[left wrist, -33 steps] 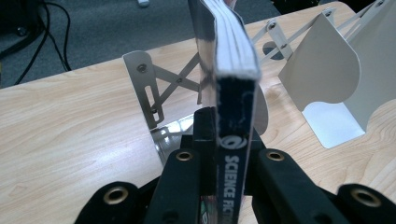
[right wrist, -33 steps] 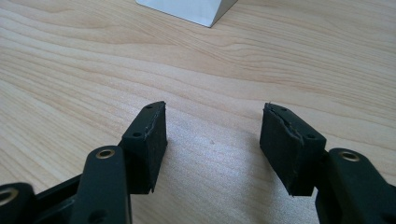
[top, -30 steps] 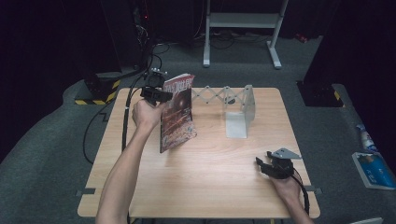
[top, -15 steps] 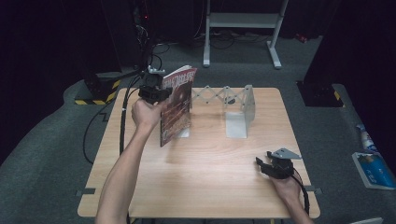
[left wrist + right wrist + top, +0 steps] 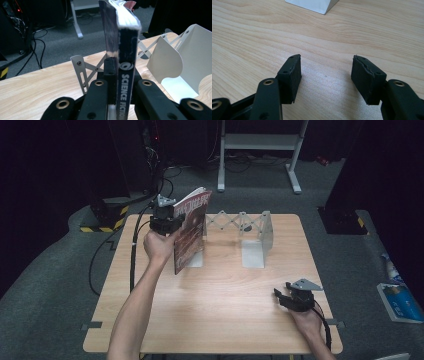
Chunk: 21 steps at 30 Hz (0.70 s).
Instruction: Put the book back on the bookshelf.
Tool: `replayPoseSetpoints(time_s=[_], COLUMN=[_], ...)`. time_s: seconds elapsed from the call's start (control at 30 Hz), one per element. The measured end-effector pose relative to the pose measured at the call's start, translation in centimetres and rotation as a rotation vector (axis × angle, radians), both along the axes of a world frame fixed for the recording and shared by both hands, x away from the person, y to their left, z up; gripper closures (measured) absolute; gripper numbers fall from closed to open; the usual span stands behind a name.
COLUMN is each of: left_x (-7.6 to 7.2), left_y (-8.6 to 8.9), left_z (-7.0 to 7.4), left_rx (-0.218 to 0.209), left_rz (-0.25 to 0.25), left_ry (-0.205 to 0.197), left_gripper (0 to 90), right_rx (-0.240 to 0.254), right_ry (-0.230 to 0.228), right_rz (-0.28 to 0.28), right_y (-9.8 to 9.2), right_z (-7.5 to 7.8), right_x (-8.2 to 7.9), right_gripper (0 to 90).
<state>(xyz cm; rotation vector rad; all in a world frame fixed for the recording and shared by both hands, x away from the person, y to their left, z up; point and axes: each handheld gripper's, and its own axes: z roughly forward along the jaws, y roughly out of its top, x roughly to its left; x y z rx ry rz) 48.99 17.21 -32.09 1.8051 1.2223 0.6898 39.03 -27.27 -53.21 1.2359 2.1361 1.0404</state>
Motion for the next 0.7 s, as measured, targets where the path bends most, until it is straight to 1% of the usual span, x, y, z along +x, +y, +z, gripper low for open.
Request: replayPoseSetpoints(time_s=[0.1, 0.27, 0.3, 0.43, 0.57, 0.6, 0.7], left_x=[-0.12, -0.23, -0.23, -0.2, -0.18, -0.14, 0.0], left_y=[0.04, 0.0, -0.01, 0.14, 0.31, 0.35, 0.35], left_z=[-0.04, -0.13, -0.15, -0.29, -0.24, -0.18, -0.12], left_rx=[0.01, 0.045, 0.057, 0.082, 0.078, 0.088, 0.092], left_rz=[-0.003, -0.015, -0.013, -0.005, -0.008, -0.013, -0.012], left_ry=[0.01, 0.059, 0.07, 0.104, 0.135, 0.15, 0.183], left_gripper=[83.5, 82.9, 82.7, 82.6, 82.7, 82.7, 82.6], right_rx=[0.0, -0.003, -0.002, -0.002, -0.002, -0.003, -0.004], right_ry=[0.0, -0.003, -0.002, -0.002, -0.002, -0.002, -0.002], right_rz=[0.0, 0.003, 0.002, 0.003, 0.003, 0.004, 0.004], right_y=[0.0, -0.02, -0.01, -0.01, -0.01, -0.01, -0.01], right_z=[0.0, -0.02, -0.02, -0.01, -0.02, -0.01, -0.02], right_x=[0.0, 0.03, 0.02, 0.02, 0.02, 0.03, 0.03], right_gripper=[41.2, 41.2, 41.2, 41.2, 41.2, 41.2, 41.2])
